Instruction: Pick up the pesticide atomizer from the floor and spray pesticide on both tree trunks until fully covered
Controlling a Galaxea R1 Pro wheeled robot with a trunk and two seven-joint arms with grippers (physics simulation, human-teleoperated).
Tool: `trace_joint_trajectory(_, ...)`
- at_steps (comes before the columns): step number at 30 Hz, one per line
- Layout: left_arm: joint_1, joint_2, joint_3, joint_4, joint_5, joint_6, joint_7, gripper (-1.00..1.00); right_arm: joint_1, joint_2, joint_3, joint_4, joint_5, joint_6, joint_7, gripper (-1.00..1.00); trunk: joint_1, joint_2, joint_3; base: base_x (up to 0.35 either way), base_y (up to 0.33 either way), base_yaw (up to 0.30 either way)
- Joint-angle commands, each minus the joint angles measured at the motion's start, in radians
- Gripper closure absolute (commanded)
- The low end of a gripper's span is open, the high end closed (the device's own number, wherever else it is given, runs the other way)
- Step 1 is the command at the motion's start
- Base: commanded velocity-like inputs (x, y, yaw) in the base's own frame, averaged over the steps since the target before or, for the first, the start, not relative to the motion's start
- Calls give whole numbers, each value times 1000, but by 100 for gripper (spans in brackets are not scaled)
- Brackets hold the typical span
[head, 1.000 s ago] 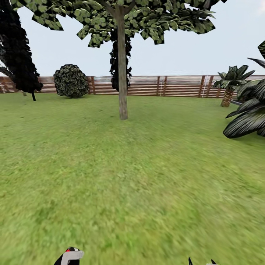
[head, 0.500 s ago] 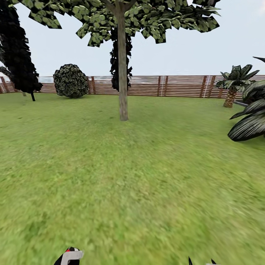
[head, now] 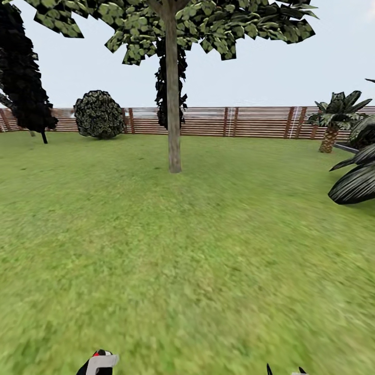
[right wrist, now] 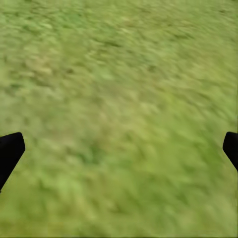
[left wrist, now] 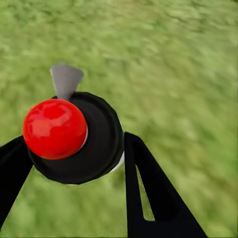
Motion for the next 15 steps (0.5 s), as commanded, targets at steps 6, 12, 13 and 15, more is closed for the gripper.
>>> trace_joint_trajectory(6,0,0,0,0,0,0,0,100,0,0,0,0,0,0,0,-100,0,0,0,340,0,0)
trace_joint_trajectory(12,0,0,0,0,0,0,0,100,0,0,0,0,0,0,0,-100,0,0,0,340,0,0)
trace_joint_trajectory(13,0,0,0,0,0,0,0,100,0,0,0,0,0,0,0,-100,0,0,0,340,0,0)
trace_joint_trajectory(15,0,0,0,0,0,0,0,100,0,0,0,1,0,0,0,-100,0,0,0,340,0,0)
